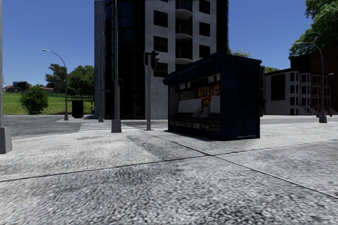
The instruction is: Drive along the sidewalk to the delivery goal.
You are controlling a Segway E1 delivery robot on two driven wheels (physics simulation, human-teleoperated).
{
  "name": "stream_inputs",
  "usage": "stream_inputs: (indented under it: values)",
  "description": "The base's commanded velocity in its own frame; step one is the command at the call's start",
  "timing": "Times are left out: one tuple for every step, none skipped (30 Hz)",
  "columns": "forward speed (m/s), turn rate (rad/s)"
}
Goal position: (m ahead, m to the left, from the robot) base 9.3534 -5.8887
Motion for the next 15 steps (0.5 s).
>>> stream_inputs:
  values:
    - [1.55, -0.49]
    - [1.55, -0.49]
    - [1.55, -0.49]
    - [1.55, -0.49]
    - [1.55, -0.49]
    - [1.55, -0.49]
    - [1.55, -0.49]
    - [1.55, -0.49]
    - [1.55, -0.49]
    - [1.55, -0.49]
    - [1.55, -0.49]
    - [1.55, -0.49]
    - [1.55, -0.49]
    - [1.55, -0.49]
    - [1.55, -0.49]
